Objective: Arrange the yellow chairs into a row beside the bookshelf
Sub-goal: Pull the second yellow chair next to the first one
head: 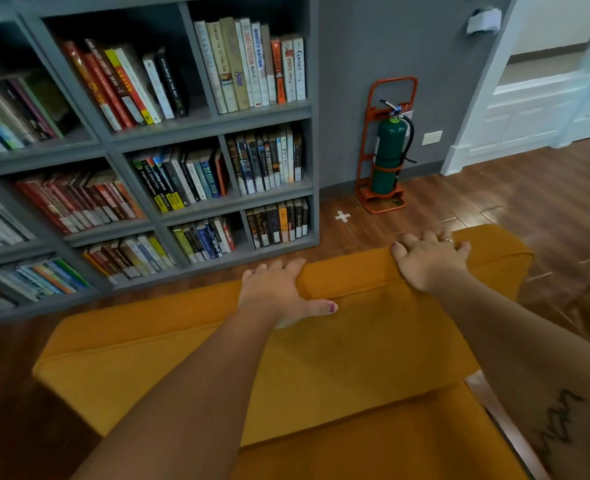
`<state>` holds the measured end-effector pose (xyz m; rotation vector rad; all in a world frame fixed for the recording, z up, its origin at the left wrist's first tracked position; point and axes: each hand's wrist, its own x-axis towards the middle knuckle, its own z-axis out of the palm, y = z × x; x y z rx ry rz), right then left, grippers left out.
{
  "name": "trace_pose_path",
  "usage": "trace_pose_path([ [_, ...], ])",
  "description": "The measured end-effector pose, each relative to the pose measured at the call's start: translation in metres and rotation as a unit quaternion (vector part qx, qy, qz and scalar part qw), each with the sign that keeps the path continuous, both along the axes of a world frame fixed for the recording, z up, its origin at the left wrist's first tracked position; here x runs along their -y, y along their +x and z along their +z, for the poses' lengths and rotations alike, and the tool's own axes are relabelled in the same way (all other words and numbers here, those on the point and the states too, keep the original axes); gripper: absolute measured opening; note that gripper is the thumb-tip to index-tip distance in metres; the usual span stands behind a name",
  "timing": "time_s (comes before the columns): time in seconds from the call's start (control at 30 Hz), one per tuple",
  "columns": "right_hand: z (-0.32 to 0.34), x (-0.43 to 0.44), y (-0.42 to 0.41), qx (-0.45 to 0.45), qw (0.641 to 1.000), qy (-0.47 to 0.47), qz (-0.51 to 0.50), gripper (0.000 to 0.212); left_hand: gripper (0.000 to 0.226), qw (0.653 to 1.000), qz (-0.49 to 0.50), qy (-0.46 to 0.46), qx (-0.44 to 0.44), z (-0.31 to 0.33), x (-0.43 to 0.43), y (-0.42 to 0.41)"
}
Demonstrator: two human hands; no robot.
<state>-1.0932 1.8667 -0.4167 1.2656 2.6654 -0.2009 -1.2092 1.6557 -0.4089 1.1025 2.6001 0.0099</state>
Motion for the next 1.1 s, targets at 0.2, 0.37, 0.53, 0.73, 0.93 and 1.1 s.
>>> trace_pose_path([
  [0.2,0.000,0.044,-0.033,0.016,0.997,0.003,0.075,0.062,0.109,0.999,0.016,-0.028,0.011,0.003,0.047,-0.025],
  [0.37,0.002,0.049,-0.036,0.030,0.998,0.012,0.062,0.065,0.109,0.999,0.012,-0.028,0.022,0.003,0.064,-0.036],
  [0.53,0.006,0.058,-0.036,0.025,0.999,0.016,0.039,0.065,0.105,1.000,0.003,-0.001,0.026,0.001,0.068,-0.037],
  [0.73,0.007,0.078,-0.041,0.012,0.999,0.018,0.027,0.064,0.104,1.000,0.001,0.009,0.023,-0.003,0.083,-0.045],
  [0.93,0.004,0.093,-0.053,0.000,0.999,0.021,0.031,0.065,0.105,1.000,0.001,-0.003,0.020,-0.001,0.099,-0.057],
  [1.1,0.003,0.110,-0.063,-0.007,0.999,0.017,0.037,0.063,0.108,1.000,0.009,0.000,0.027,-0.005,0.109,-0.066],
])
